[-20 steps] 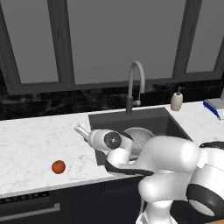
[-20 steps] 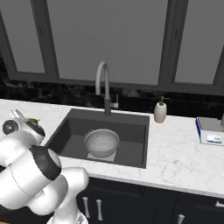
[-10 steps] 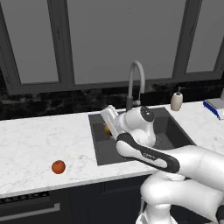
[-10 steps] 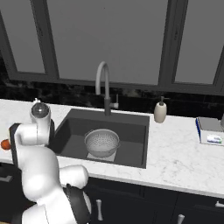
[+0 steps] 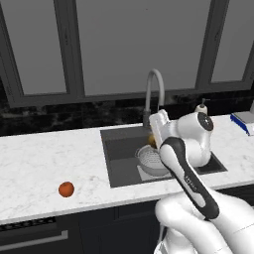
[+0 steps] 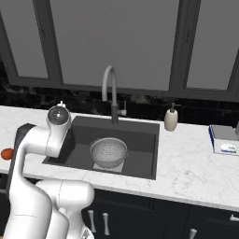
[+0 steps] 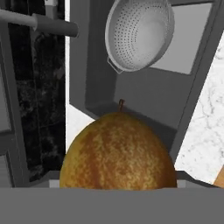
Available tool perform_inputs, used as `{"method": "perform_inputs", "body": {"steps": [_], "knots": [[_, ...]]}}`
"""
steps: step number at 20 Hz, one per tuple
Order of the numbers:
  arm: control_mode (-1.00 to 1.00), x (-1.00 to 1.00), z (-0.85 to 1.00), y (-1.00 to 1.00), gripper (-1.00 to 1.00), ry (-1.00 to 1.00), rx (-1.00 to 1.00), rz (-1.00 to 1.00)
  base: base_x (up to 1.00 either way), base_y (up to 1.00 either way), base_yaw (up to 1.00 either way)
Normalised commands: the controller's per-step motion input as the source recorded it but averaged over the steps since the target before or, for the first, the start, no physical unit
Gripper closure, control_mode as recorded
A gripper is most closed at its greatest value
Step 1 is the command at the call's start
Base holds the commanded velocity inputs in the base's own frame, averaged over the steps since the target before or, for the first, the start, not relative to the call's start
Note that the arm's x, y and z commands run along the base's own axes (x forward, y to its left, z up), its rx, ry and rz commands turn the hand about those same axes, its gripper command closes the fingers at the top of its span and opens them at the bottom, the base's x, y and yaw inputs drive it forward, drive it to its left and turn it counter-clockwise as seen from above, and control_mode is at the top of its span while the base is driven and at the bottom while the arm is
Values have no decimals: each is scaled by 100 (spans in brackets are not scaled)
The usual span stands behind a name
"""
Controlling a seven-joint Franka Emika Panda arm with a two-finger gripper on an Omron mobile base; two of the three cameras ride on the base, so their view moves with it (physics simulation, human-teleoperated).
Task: Put the colander in the sink, put the pear, orange in the colander, and turn on the sink faucet and pour water over the colander.
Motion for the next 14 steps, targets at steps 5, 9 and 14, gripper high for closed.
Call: {"method": "perform_inputs", "body": {"steps": [5,9,14], "knots": [[-100,4,-3,-89,100,6,11,-28,0,0,0],[-100,25,5,-76,100,28,14,-9,0,0,0],[-100,41,3,-63,100,23,17,0,0,0,0]]}}
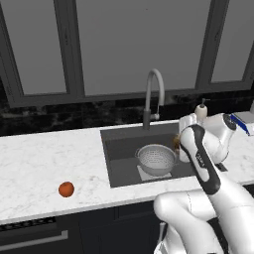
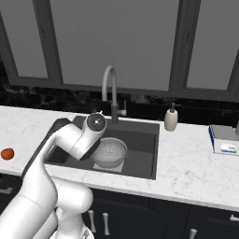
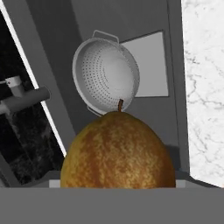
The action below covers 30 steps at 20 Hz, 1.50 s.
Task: Put the colander in the sink, put the pear, orange in the colander, and turn on the sink faucet and pour water over the colander.
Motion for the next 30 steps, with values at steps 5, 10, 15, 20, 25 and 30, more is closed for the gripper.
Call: {"method": "perform_inputs", "body": {"steps": [5,10,15,20,25,30], "knots": [[-100,58,0,-42,100,12,14,0,0,0,0],[-100,75,-7,-12,100,11,6,1,0,0,0],[-100,51,-34,0,100,2,0,1,0,0,0],[-100,7,-44,0,100,0,0,5,0,0,0],[-100,6,-48,0,100,0,0,5,0,0,0],[-100,19,-34,0,100,0,0,2,0,0,0]]}}
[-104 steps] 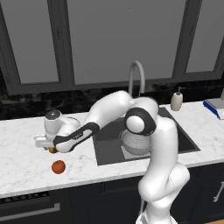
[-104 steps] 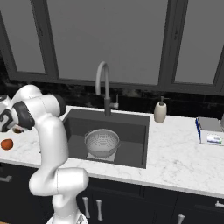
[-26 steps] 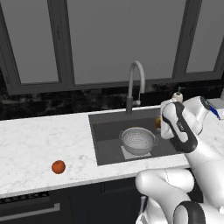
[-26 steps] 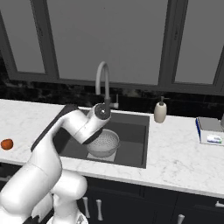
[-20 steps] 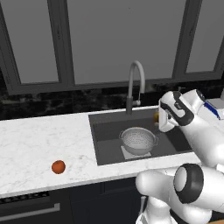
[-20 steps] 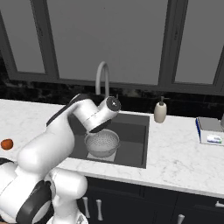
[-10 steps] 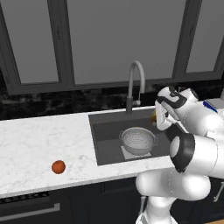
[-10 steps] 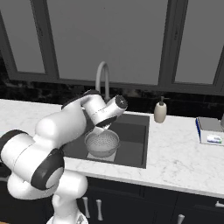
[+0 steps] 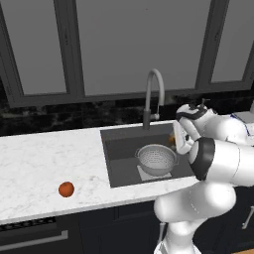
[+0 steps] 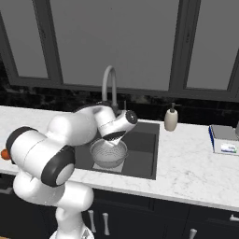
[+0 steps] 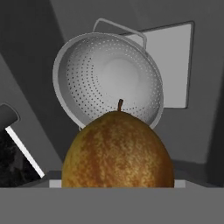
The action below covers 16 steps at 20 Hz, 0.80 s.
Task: Put the colander in the sink, put the pear, orange in the colander, and turn on the sink faucet and pour water over the colander.
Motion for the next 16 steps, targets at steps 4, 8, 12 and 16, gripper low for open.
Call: {"method": "perform_inputs", "body": {"steps": [4,8,12,16], "knots": [[-100,28,-26,0,100,0,1,0,0,0,0],[-100,31,-31,0,100,0,1,0,0,0,0],[-100,24,-33,0,100,0,2,1,0,0,0],[-100,20,-41,0,100,0,1,1,0,0,0]]}}
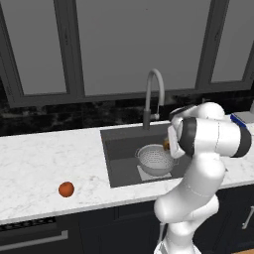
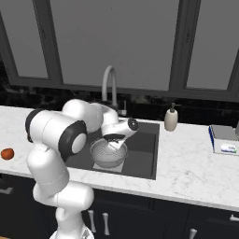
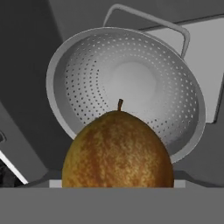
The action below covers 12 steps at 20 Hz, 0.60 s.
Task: Put the colander in the sink, put the pear, orange in the colander, and turn on the sink faucet and pour water over the colander.
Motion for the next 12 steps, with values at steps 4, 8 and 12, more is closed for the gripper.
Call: {"method": "perform_inputs", "body": {"steps": [4,8,12], "knots": [[-100,10,-40,0,100,0,2,0,0,0,0],[-100,12,-40,0,100,0,1,0,0,0,0],[-100,15,-36,0,100,0,0,0,0,0,0]]}}
